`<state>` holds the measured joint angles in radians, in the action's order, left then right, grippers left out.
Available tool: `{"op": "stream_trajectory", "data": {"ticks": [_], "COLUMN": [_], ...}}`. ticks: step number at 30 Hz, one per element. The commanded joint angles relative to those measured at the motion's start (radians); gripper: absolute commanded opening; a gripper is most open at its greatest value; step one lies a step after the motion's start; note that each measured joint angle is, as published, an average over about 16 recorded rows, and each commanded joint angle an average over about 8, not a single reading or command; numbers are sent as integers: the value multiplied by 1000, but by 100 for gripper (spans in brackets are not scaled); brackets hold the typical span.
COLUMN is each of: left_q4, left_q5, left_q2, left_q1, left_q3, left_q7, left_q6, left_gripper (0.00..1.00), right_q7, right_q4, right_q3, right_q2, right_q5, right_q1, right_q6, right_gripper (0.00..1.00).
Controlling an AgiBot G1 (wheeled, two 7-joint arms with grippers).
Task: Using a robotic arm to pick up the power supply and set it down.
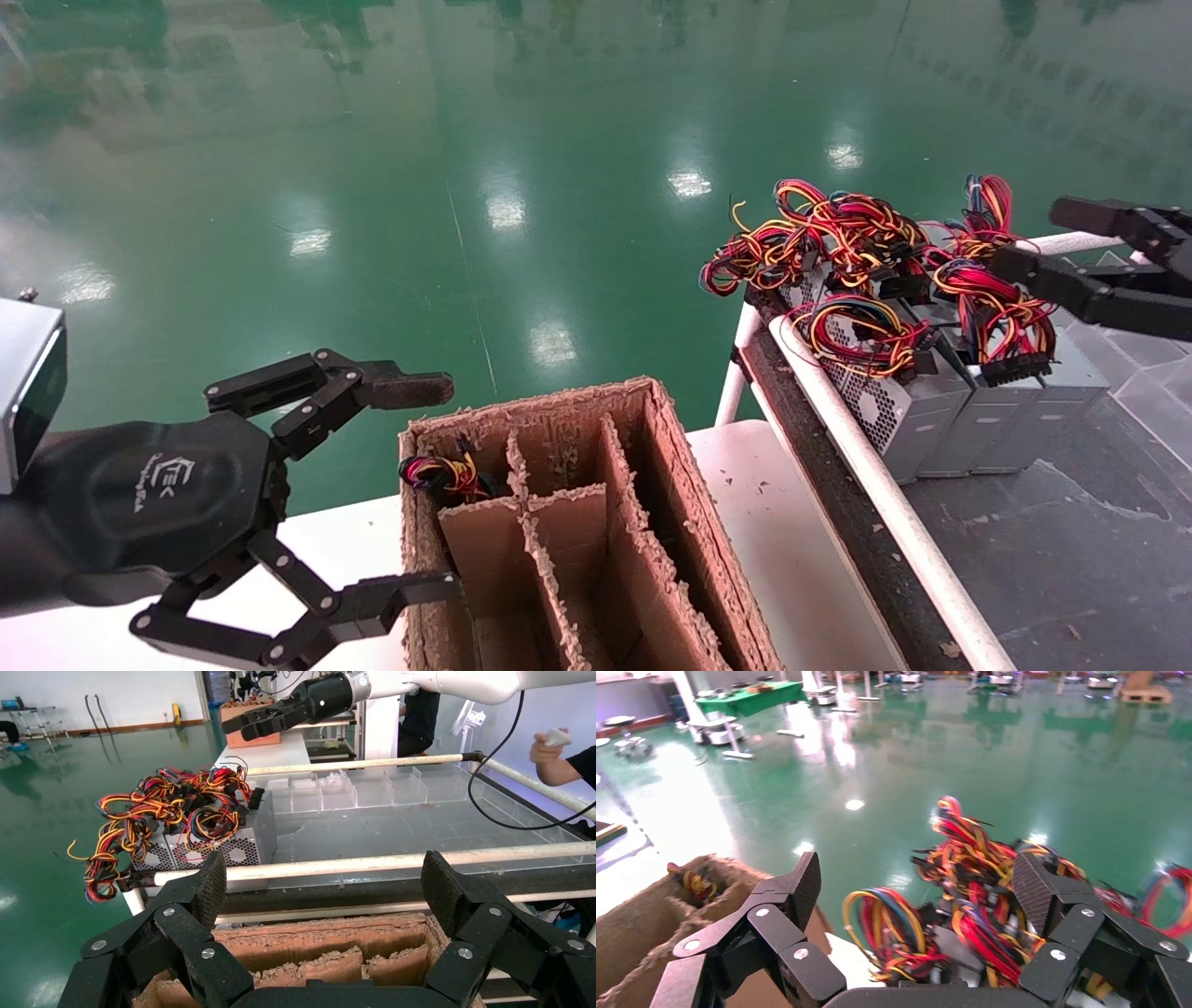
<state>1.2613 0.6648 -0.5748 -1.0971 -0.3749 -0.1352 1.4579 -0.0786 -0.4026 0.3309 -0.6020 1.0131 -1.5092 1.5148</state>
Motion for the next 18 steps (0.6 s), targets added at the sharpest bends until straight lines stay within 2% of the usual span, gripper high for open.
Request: {"op": "stream_trajectory", "data": {"ticks": [1,18], "left_q4": [0,0], "left_q5": [0,0], "left_q2": [0,0], "left_q1": [0,0], "left_q3": [0,0], "left_q7": [0,0], "left_q6": [0,0], "left_gripper": [100,100], "right_q7": [-5,-49], "right_q4": [-42,-399], "right_q3": [-2,-23], "right_q2": [0,-4], "right_q5": [-14,-128], "right_q1": [21,197], "right_q6": [-1,-9], "right_gripper": [100,100]}}
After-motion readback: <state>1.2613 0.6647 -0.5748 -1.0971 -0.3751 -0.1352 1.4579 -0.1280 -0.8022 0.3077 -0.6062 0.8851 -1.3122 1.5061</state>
